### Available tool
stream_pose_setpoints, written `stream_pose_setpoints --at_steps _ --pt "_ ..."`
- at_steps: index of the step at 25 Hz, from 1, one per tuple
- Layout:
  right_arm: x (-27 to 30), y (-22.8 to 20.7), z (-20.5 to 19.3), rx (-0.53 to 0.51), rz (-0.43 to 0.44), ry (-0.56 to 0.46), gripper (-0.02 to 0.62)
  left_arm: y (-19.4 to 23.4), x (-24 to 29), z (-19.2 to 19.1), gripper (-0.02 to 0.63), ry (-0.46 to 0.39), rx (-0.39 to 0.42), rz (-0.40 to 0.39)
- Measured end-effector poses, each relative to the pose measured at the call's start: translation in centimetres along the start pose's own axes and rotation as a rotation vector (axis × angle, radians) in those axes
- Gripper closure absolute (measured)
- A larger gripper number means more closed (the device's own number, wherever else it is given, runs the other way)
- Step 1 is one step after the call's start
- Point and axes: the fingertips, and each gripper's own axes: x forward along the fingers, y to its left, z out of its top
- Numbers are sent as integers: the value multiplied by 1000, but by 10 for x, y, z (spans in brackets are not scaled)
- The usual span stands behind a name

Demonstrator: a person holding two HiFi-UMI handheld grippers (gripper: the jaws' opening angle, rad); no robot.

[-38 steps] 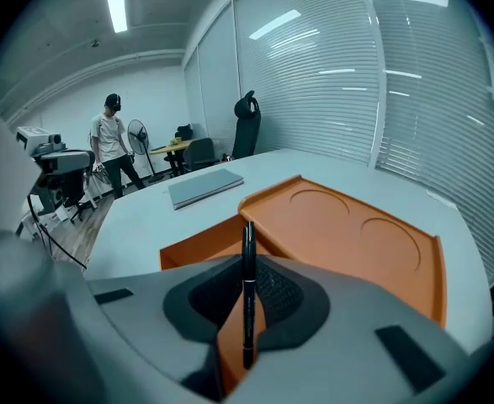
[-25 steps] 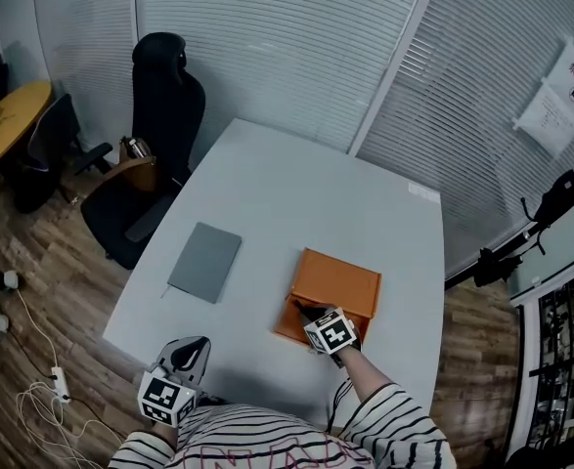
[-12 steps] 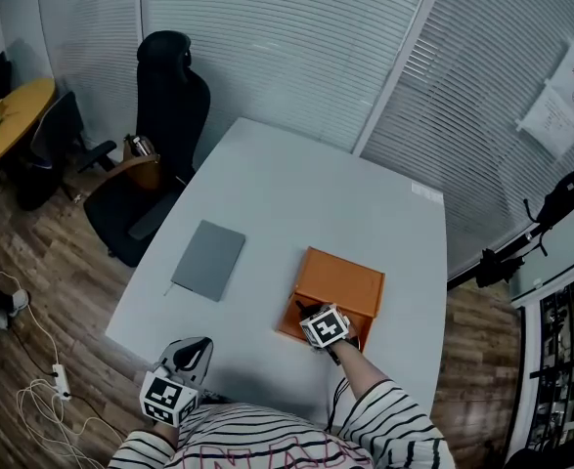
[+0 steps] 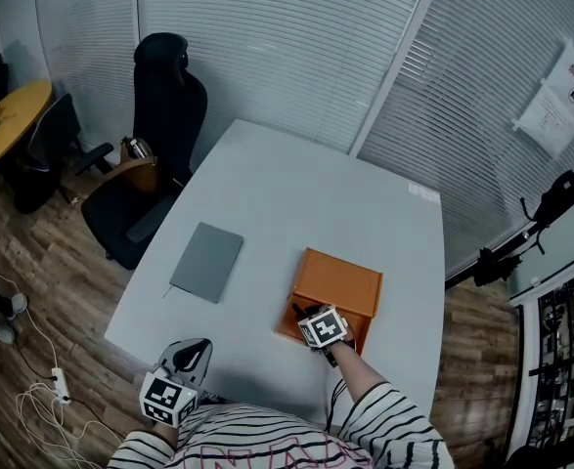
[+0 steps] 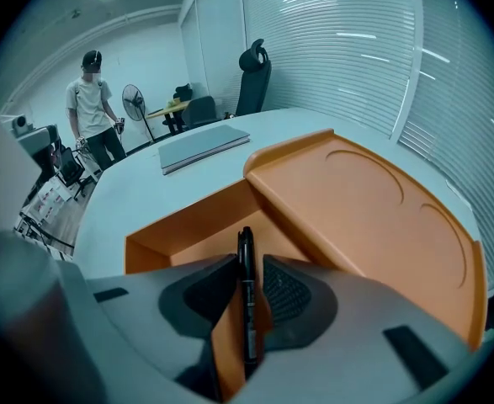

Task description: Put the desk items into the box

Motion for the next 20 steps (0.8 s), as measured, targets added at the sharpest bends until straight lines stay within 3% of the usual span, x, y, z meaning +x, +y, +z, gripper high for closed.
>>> stream_pose_setpoints --at_steps 2,13,20 --pt "-2 -1 1 3 -13 -8 468 0 1 1 581 1 4 -4" --pt "-34 -5 7 62 -87 -127 466 -6 12 4 581 8 29 -74" --pt "-83 -5 12 156 -144 -285 468 -12 21 8 581 8 49 -127"
